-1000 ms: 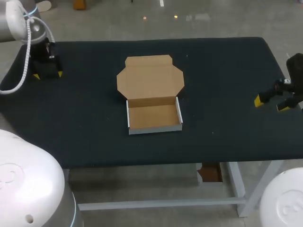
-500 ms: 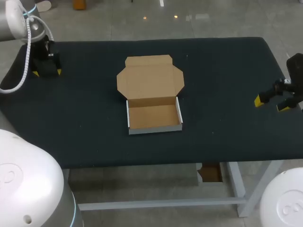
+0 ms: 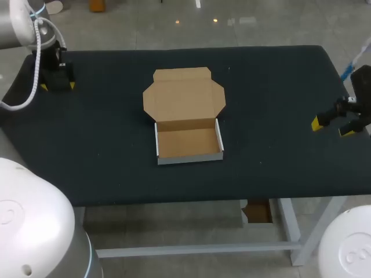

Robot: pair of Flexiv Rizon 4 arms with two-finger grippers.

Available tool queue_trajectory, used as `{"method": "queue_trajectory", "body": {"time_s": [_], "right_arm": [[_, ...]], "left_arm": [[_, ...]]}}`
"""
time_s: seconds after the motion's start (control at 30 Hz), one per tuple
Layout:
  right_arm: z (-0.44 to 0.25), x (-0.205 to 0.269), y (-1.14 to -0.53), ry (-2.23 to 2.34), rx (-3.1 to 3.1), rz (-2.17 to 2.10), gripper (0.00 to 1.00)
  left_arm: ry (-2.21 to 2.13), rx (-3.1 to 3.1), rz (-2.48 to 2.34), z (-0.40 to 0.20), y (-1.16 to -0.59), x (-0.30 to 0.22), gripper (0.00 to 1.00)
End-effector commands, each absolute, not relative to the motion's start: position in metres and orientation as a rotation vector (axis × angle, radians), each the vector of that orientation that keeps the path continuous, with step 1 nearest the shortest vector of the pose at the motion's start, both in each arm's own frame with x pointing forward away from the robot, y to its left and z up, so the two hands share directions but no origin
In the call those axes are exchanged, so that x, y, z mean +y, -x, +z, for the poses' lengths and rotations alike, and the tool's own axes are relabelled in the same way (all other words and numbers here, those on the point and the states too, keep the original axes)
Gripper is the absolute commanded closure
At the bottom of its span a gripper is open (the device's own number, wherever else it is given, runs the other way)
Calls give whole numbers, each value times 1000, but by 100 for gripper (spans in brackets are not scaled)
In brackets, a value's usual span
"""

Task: Assemble the packaging by folding the flat box into shape, placing the metal phone stand inside, and closing the box properly

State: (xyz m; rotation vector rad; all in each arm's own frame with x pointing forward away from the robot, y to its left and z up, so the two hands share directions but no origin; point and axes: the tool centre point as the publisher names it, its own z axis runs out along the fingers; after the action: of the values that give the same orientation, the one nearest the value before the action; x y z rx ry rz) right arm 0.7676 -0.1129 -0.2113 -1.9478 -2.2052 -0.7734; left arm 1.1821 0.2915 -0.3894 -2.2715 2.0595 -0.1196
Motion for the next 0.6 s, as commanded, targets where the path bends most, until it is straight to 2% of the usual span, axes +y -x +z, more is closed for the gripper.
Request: {"method": "queue_trajectory", "body": {"time_s": [0.03, 0.6], "right_arm": [[-209, -113, -767, 1945, -2204, -771, 0], [-209, -113, -767, 1945, -2204, -771, 0]], "left_arm": [[2284, 2078, -96, -394, -1195, 294, 0], [2270, 2076, -107, -396, -1215, 297, 0]]}}
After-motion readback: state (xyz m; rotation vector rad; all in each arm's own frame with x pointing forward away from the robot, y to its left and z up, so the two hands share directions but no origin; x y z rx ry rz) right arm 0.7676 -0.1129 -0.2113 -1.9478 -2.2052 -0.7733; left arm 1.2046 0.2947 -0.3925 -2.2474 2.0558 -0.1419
